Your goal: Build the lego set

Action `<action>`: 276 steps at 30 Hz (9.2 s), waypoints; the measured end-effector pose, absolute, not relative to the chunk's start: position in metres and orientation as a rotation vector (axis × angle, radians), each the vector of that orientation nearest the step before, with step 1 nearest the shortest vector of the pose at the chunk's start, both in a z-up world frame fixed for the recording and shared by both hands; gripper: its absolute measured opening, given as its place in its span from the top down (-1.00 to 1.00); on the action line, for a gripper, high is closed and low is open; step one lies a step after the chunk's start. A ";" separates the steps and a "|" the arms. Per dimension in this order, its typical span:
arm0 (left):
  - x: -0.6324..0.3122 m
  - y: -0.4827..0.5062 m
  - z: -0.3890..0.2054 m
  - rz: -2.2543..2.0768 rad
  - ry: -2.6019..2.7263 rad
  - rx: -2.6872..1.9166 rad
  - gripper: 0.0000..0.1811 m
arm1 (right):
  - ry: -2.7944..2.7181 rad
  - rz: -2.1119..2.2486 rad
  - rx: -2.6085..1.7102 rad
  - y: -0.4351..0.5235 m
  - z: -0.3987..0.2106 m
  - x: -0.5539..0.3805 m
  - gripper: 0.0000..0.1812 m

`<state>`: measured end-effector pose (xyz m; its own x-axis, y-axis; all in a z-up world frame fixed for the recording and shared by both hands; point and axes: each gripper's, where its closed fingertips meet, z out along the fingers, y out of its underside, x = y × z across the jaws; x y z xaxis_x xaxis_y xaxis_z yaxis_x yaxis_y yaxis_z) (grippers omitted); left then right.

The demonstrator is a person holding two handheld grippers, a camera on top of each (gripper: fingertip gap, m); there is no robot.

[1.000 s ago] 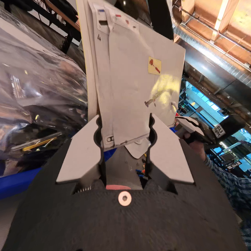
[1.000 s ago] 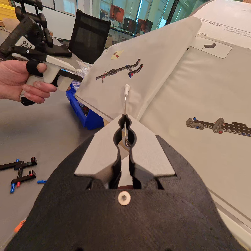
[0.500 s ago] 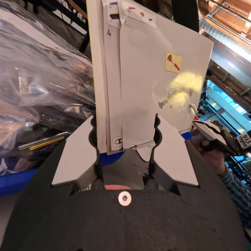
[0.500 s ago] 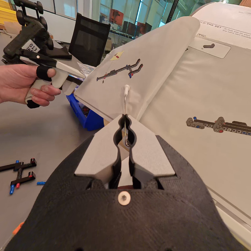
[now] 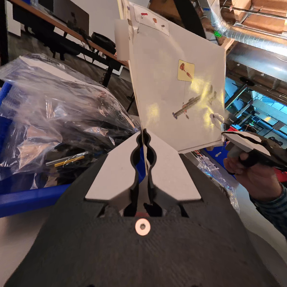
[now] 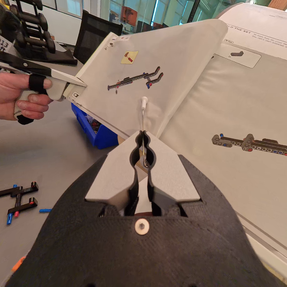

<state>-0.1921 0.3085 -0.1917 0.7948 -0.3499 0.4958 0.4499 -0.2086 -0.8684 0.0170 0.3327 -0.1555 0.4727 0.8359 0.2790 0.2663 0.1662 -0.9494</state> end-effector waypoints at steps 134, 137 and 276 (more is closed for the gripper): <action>-0.199 0.291 -0.167 -0.388 0.052 -1.389 1.00 | -0.446 0.288 -1.719 0.326 -0.114 0.023 0.89; -0.200 0.293 -0.168 -0.391 0.044 -1.393 1.00 | -0.409 0.246 -1.748 0.343 -0.119 0.057 0.88; 0.068 0.159 -0.322 -0.210 0.786 -2.205 0.55 | -1.618 0.320 -2.029 0.262 -0.355 0.095 0.99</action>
